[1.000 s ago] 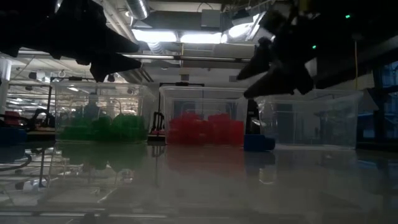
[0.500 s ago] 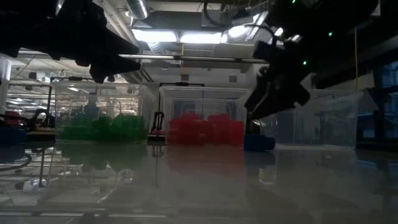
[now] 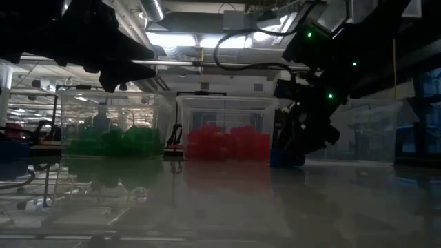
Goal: Sort blocks
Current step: Put the blue game piece into the right transparent bin
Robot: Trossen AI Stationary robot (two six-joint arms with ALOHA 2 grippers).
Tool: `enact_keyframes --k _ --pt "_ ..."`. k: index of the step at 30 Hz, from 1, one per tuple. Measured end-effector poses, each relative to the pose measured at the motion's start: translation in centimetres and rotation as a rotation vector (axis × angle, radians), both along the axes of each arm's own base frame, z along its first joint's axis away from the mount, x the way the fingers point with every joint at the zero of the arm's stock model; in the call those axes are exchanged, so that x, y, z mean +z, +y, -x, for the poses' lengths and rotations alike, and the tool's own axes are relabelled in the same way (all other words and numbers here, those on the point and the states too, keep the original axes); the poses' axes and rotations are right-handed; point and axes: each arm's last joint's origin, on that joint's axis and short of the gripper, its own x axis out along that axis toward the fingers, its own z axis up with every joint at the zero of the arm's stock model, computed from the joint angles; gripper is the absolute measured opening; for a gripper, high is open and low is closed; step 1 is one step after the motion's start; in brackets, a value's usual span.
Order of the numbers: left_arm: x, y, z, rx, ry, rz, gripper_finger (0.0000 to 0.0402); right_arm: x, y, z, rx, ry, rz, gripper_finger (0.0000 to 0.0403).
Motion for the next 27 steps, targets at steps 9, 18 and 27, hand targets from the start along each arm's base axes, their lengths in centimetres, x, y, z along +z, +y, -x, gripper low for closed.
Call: enact_keyframes --k 9,18,27 --pt "0.0 0.0 0.0 0.002 0.0 0.008 0.0235 -0.2 -0.4 0.0 -0.02 0.004 -0.019 0.0399" --pt "0.0 0.0 0.0 0.002 -0.002 0.01 0.0235 -0.4 -1.1 0.0 -0.036 0.007 -0.031 0.0399" --pt "0.1 0.0 0.0 0.002 -0.013 0.013 0.0235 -1.3 -1.8 -0.3 -0.028 0.014 -0.141 0.0363"
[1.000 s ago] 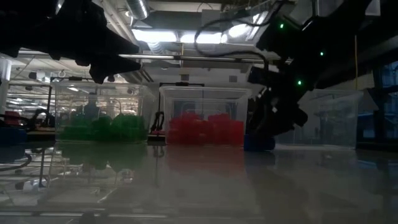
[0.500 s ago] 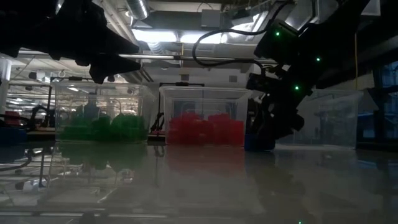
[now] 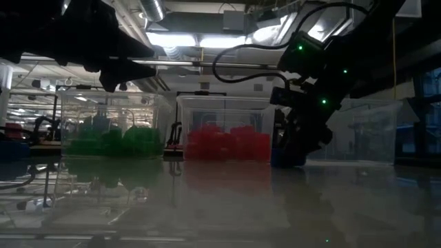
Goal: Sort blocks
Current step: Put the blue game piece into the right transparent bin
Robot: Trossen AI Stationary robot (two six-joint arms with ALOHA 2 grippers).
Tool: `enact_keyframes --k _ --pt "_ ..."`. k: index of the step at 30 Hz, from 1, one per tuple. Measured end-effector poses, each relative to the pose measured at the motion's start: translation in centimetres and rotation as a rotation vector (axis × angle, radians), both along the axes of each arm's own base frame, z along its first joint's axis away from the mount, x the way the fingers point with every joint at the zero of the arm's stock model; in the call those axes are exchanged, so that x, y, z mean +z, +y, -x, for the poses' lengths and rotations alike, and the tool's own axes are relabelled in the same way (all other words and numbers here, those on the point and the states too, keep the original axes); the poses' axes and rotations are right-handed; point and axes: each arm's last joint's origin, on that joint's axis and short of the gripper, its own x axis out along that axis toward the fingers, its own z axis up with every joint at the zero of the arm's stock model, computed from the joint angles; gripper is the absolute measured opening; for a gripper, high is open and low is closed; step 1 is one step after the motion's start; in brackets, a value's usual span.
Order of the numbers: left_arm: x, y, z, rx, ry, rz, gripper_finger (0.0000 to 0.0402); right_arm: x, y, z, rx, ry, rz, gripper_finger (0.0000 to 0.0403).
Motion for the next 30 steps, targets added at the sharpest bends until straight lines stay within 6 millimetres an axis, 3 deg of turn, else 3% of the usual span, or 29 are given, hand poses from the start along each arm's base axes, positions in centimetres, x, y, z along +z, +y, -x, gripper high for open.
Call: enact_keyframes --k 4,10,15,21,26,30 --pt "0.0 0.0 0.0 0.0 -0.003 0.001 0.0235 0.2 0.0 0.0 0.005 -0.01 0.003 0.0295" --pt "0.0 0.0 0.0 0.0 -0.004 0.003 0.0235 1.6 0.8 0.6 0.071 -0.019 0.024 0.0291" --pt "0.0 0.0 0.0 0.001 -0.005 0.011 0.0235 5.7 1.0 2.3 0.08 -0.101 0.037 0.0291" --pt "0.0 0.0 0.0 0.001 -0.005 0.01 0.0235 11.3 0.5 6.6 -0.005 -0.204 0.161 0.0303" --pt "0.0 0.0 0.0 0.003 -0.006 0.013 0.0235 15.7 -1.0 10.6 -0.154 -0.272 0.309 0.0294" --pt "0.0 0.0 0.0 0.003 -0.006 0.015 0.0235 17.8 -2.8 12.8 -0.283 -0.254 0.41 0.0301"
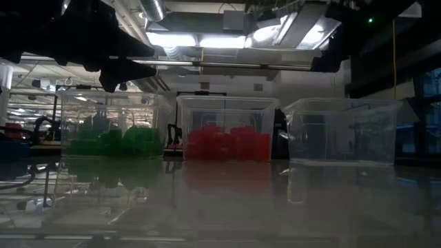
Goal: Sort blocks
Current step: Put the blue game piece into the right transparent bin
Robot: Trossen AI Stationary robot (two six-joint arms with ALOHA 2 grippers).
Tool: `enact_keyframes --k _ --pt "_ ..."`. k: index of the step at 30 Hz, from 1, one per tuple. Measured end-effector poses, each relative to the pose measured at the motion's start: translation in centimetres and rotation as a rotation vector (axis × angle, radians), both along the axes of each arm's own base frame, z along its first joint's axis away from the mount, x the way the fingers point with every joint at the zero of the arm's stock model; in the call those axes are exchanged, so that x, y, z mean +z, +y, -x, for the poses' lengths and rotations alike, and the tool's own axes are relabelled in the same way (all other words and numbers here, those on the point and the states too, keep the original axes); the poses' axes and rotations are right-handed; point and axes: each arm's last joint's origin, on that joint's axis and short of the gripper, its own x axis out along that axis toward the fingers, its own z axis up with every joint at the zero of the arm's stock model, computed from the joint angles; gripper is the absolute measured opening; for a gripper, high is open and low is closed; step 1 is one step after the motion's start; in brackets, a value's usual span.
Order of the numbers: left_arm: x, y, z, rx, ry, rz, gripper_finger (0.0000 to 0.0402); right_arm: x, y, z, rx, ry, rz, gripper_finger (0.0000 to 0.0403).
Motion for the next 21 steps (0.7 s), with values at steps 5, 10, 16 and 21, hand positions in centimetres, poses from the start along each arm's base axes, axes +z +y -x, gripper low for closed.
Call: enact_keyframes --k 5,10,16,21 --pt "0.0 0.0 0.0 0.001 -0.003 0.007 0.0235 0.3 -2.5 1.5 -0.102 0.067 -0.044 0.0309" --pt "0.0 0.0 0.0 0.002 -0.004 0.012 0.0235 -0.7 -4.4 1.9 -0.135 0.174 -0.084 0.0318" --pt "0.0 0.0 0.0 0.002 -0.006 0.023 0.0235 -1.2 -5.2 1.9 -0.166 0.204 -0.1 0.0333" --pt "0.0 0.0 0.0 0.002 -0.005 0.023 0.0235 -1.2 -5.2 1.9 -0.156 0.224 -0.085 0.0336"
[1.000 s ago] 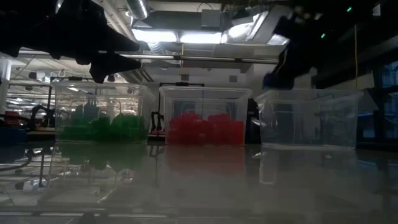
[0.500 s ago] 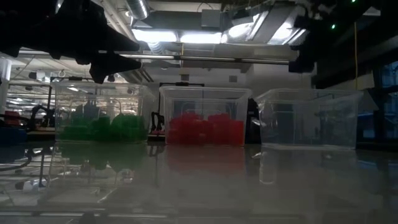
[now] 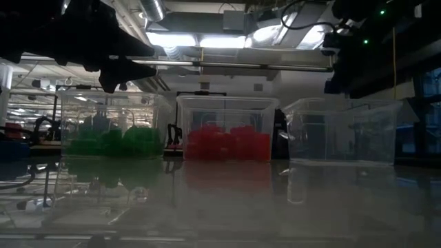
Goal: Sort blocks
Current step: Put the blue game piece into the right transparent bin
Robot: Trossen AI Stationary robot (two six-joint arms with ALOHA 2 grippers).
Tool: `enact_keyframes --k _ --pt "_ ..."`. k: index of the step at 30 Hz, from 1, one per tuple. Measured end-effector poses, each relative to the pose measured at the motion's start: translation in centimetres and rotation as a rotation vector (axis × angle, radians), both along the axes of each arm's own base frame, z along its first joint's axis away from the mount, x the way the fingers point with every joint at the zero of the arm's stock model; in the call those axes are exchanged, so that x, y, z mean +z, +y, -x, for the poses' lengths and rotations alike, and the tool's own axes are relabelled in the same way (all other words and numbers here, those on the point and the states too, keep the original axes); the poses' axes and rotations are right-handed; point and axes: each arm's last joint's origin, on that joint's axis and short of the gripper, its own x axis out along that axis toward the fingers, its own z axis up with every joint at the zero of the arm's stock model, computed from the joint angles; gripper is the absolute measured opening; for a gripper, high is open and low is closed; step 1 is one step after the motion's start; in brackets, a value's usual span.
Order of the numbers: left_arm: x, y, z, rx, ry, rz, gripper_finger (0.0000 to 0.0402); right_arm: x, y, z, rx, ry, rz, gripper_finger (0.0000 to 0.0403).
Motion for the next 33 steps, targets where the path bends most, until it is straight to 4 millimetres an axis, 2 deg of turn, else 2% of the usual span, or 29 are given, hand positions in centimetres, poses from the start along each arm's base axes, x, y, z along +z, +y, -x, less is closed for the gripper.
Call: enact_keyframes --k 4,10,14,18,23,33 --pt "0.0 0.0 0.0 0.0 0.0 0.0 0.0235 -0.1 0.0 0.1 -0.006 0.018 0.004 0.0342" --pt "0.0 0.0 0.0 0.0 -0.001 0.003 0.0235 -0.3 0.1 0.3 -0.012 0.047 -0.006 0.0395" --pt "0.0 0.0 0.0 0.0 -0.001 0.005 0.0235 -0.3 0.3 0.2 0.035 0.048 -0.036 0.0373" --pt "0.0 0.0 0.0 0.001 -0.002 0.009 0.0235 0.6 1.1 0.0 0.187 -0.007 -0.144 0.0353" --pt "0.0 0.0 0.0 0.001 -0.002 0.01 0.0235 1.0 4.0 -1.2 0.436 -0.048 -0.259 0.0347" --pt "0.0 0.0 0.0 0.0 -0.001 0.004 0.0235 0.2 11.7 -1.8 0.668 0.028 -0.489 0.0348"
